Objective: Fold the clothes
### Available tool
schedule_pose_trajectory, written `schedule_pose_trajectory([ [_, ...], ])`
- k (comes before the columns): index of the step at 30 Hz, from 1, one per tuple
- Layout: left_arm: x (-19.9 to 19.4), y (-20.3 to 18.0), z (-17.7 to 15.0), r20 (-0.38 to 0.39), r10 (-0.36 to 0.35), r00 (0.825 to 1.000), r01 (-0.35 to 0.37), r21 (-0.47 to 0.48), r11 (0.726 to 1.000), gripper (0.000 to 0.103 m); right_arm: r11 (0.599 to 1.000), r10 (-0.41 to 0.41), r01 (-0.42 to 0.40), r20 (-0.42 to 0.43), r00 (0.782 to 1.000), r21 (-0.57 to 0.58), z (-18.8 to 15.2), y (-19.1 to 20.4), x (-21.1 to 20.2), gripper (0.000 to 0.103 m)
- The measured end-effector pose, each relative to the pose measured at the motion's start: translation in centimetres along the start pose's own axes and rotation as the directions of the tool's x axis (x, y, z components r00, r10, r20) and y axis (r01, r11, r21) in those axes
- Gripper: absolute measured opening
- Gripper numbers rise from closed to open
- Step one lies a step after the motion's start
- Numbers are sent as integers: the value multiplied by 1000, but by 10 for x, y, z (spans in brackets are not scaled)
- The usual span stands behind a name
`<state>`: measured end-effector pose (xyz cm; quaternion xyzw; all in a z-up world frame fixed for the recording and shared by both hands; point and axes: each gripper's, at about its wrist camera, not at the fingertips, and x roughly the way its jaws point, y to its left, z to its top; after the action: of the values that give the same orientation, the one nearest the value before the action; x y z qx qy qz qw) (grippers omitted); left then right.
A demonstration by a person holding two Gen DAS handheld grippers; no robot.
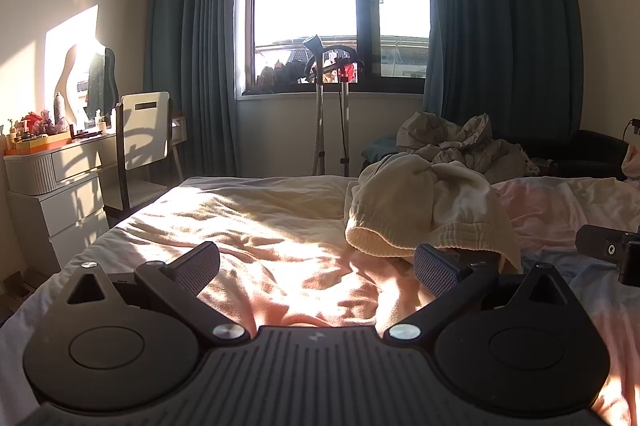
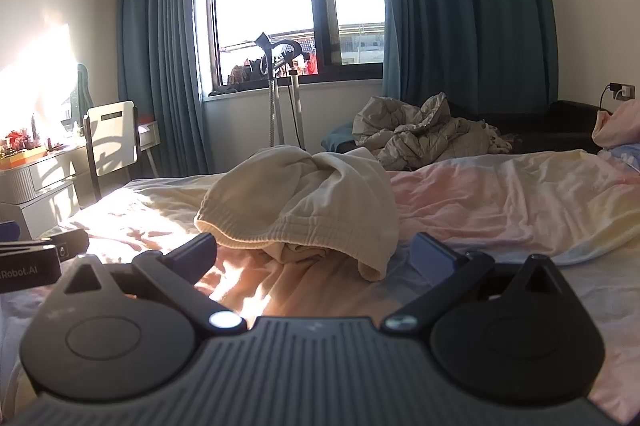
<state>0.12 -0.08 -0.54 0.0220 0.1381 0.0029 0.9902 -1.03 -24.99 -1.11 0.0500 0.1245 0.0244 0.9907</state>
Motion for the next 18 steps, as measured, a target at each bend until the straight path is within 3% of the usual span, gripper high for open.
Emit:
schedule_pose_trajectory([
  [18,3,-4,-1,-1,10,1000,-10,13,1000,103,1000,8,-8,0,1000,30,0,-2,0,103],
])
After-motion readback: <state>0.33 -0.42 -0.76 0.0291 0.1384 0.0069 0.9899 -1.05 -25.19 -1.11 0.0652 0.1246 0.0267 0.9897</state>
